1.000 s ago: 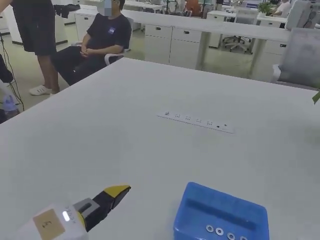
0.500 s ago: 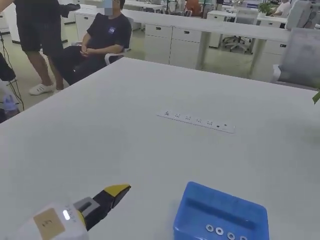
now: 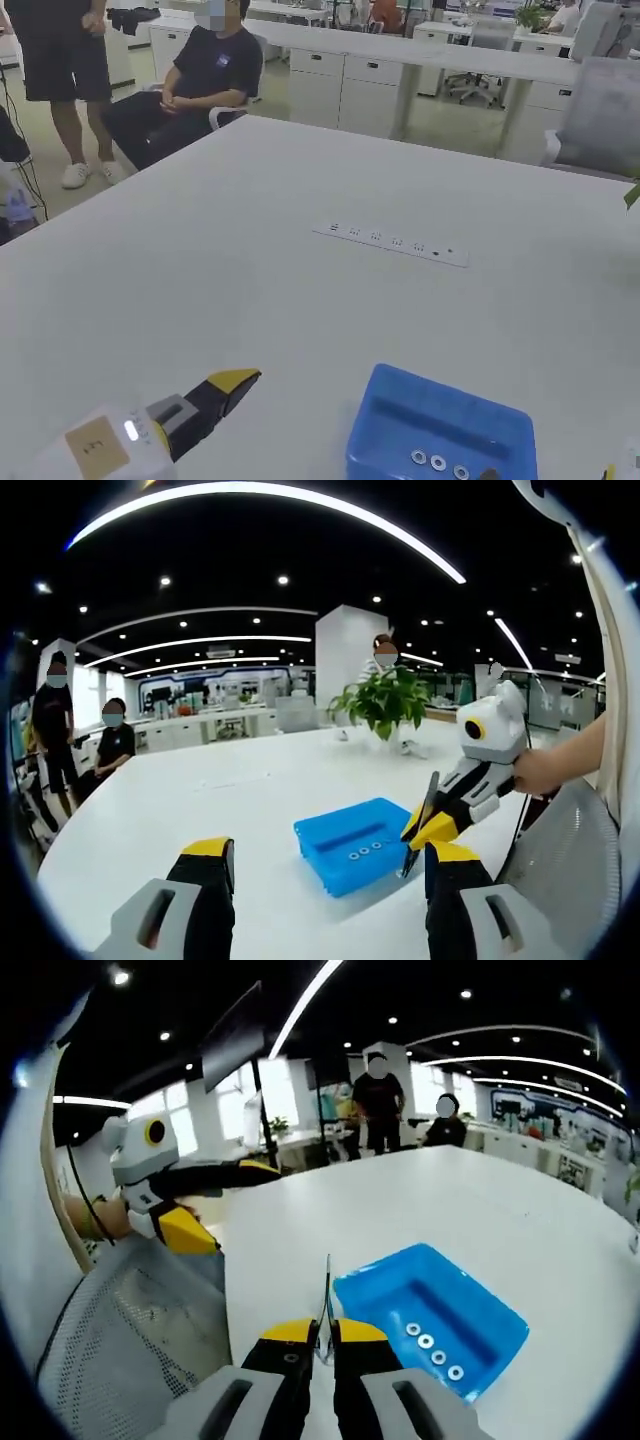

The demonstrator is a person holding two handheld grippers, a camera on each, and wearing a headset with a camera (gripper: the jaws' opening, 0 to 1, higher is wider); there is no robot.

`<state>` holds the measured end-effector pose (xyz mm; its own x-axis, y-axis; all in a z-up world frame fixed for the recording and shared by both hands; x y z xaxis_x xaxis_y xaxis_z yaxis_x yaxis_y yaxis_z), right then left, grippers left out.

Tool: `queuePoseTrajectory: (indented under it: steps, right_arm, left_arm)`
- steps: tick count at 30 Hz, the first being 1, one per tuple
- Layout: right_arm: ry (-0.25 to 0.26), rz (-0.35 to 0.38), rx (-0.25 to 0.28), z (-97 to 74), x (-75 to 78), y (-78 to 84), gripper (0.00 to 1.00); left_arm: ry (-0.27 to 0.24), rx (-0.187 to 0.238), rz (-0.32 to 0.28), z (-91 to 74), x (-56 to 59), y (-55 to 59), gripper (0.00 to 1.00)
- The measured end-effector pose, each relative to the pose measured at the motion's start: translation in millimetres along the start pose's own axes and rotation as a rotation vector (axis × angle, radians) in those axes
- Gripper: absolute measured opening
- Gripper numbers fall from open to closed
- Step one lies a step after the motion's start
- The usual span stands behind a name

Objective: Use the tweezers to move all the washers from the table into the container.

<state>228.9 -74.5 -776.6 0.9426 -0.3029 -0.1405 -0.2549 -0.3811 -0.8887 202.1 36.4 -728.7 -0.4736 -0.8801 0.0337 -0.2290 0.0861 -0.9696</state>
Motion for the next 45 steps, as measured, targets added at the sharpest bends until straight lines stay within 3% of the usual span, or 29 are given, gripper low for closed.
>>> queuePoseTrajectory:
  steps: [5, 11, 28, 45]
  right_arm:
    - [-0.010, 0.131, 0.106, -6.1, 9.6, -15.0, 0.03]
    - [0.002, 0.184, 0.146, -9.4, 23.3, -23.4, 0.03]
    - [0.022, 0.244, 0.126, 11.6, 49.3, -33.8, 0.03]
    - [0.044, 0.282, 0.063, 34.6, 76.0, -21.6, 0.03]
  left_arm:
    - [-0.004, 0.003, -0.004, -0.2, -1.0, -0.4, 0.79]
    - [0.007, 0.000, 0.002, 0.6, 1.2, 0.1, 0.79]
    - [0.004, 0.000, -0.006, -0.4, 0.6, 0.3, 0.79]
    - [0.000, -0.001, -0.006, 0.3, -0.1, 0.3, 0.79]
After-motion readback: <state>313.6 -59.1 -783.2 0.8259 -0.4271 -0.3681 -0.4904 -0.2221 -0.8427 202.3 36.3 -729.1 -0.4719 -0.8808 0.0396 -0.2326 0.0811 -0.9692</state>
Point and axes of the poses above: the centre of the closed fingertips' face, and the gripper's own axes: z roughly forward along the fingers, x roughly to its right, y roughly out of its underside, the point moved 2 cm from there along -z, roughly backward along the fingers, and after that the axes turned 3 degrees about -z, right-handed, at the moved point
